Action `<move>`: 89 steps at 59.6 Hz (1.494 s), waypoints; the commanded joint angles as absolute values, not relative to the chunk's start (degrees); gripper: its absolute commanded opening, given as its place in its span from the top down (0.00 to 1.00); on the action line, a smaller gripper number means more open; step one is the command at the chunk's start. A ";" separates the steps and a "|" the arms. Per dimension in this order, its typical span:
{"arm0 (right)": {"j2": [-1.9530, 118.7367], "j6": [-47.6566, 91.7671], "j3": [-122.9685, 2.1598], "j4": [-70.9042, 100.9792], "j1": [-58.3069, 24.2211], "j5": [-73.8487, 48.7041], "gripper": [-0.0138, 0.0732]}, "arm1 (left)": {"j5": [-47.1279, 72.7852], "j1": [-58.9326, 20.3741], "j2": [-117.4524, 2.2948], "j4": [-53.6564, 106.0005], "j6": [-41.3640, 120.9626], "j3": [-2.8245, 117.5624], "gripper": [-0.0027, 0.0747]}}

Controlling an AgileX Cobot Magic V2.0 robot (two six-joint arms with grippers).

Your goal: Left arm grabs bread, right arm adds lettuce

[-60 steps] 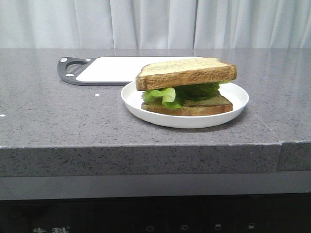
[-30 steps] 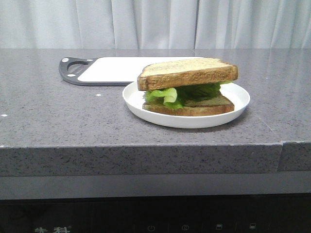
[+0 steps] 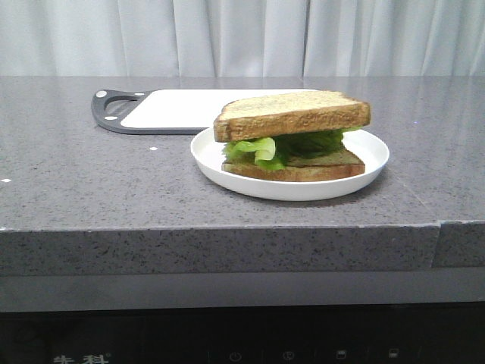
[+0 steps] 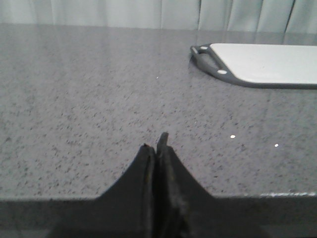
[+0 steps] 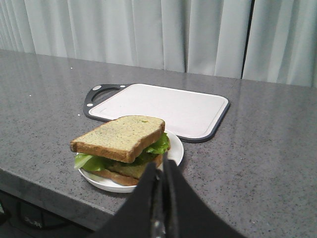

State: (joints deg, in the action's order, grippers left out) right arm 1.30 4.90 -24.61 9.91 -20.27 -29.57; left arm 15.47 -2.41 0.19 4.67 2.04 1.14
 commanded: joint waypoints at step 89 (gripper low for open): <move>-1.76 5.16 -1.63 7.32 3.14 -6.84 0.87 | 6.44 -2.11 1.32 6.34 1.51 -0.46 0.99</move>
State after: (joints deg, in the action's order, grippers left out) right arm -0.52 4.90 -2.27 7.93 1.72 -13.65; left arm 11.30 -2.11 0.19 5.81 2.04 -0.30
